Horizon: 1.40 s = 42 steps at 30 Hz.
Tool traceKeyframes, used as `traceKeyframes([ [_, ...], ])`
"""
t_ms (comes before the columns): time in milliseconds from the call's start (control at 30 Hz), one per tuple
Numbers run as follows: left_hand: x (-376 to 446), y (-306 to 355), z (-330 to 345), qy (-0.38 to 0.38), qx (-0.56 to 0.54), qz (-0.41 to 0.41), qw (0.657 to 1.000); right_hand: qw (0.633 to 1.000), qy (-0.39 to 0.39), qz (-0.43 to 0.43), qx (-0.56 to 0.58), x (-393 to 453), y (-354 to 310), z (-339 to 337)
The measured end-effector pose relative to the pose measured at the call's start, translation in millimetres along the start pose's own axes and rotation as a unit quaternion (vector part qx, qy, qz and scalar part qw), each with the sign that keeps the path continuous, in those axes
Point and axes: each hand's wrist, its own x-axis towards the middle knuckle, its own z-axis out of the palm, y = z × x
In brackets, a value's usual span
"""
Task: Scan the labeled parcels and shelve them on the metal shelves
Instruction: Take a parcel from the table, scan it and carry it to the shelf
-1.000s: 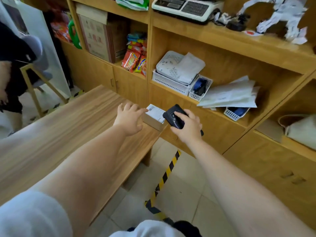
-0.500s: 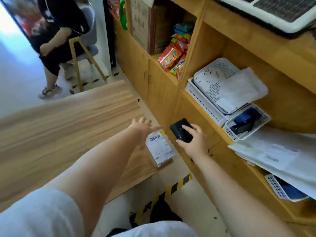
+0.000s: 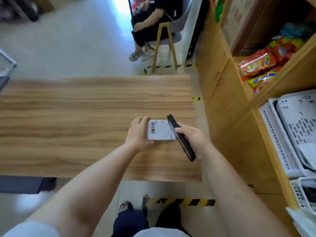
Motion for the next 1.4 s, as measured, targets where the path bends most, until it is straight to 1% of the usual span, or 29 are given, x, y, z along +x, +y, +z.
traceKeyframes([
  [67,-19.9,-36.2,-17.4,0.047,-0.005,-0.039,0.998,0.993,-0.074,0.089,-0.004,4.6,-7.1,34.2],
  [133,-42.2,-71.4,-35.9,0.102,0.005,-0.065,0.993,0.981,-0.124,0.146,-0.003,9.0,-7.6,68.9],
  [267,-94.3,-145.4,-72.0,0.223,0.101,-0.082,0.966,0.955,-0.226,0.189,-0.039,9.3,-1.5,148.4],
  [367,-134.0,-195.4,-96.6,0.257,0.177,-0.116,0.943,0.924,-0.291,0.225,-0.101,1.9,4.0,212.5],
  [500,-184.7,-262.7,-124.0,0.267,0.238,-0.158,0.92,0.894,-0.337,0.233,-0.182,-14.4,11.8,301.7],
  [600,-224.2,-324.0,-144.2,0.297,0.259,-0.177,0.902,0.88,-0.354,0.239,-0.209,-28.2,23.0,369.5],
  [700,-264.4,-385.1,-164.1,0.317,0.242,-0.208,0.893,0.874,-0.352,0.235,-0.237,-39.6,38.7,443.0],
  [767,-290.1,-426.1,-175.3,0.322,0.204,-0.253,0.889,0.869,-0.36,0.222,-0.257,-52.2,49.1,495.4],
  [800,-302.8,-445.0,-181.2,0.323,0.173,-0.288,0.885,0.868,-0.363,0.203,-0.271,-60.4,54.2,522.7],
  [867,-329.7,-479.9,-195.1,0.323,0.09,-0.371,0.866,0.872,-0.36,0.113,-0.311,-77.4,67.1,581.1],
  [900,-343.3,-496.7,-201.6,0.328,0.044,-0.414,0.848,0.874,-0.36,0.047,-0.324,-82.5,76.7,611.0],
  [933,-357.3,-513.6,-207.5,0.336,0.001,-0.457,0.824,0.874,-0.357,-0.024,-0.33,-87.5,86.4,640.6],
  [967,-371.5,-531.2,-212.4,0.35,-0.041,-0.495,0.794,0.865,-0.353,-0.095,-0.344,-90.6,96.9,669.4],
  [1000,-386.3,-548.9,-216.9,0.368,-0.078,-0.528,0.762,0.845,-0.351,-0.163,-0.37,-92.5,108.3,696.6],
  [1033,-401.7,-566.8,-221.1,0.386,-0.109,-0.551,0.731,0.814,-0.347,-0.225,-0.408,-93.4,120.2,723.2],
  [1067,-416.3,-584.5,-224.9,0.403,-0.131,-0.568,0.706,0.782,-0.339,-0.276,-0.444,-95.5,130.8,748.7],
  [1100,-430.1,-601.5,-228.9,0.415,-0.144,-0.577,0.689,0.752,-0.332,-0.315,-0.475,-97.2,139.5,772.7],
  [1167,-459.0,-640.2,-237.4,0.429,-0.153,-0.594,0.663,0.69,-0.328,-0.375,-0.524,-103.9,153.9,827.8],
  [1200,-466.2,-649.6,-241.4,0.435,-0.153,-0.594,0.659,0.665,-0.321,-0.403,-0.54,-104.2,154.8,843.6],
  [1233,-475.6,-664.2,-245.3,0.445,-0.16,-0.599,0.646,0.641,-0.321,-0.425,-0.553,-104.5,157.7,866.6],
  [1267,-486.0,-681.8,-249.1,0.46,-0.172,-0.608,0.623,0.619,-0.327,-0.442,-0.561,-105.6,161.6,892.3],
  [1400,-510.9,-750.9,-276.1,0.524,-0.215,-0.634,0.526,0.552,-0.351,-0.503,-0.565,-102.9,172.1,990.3],
])
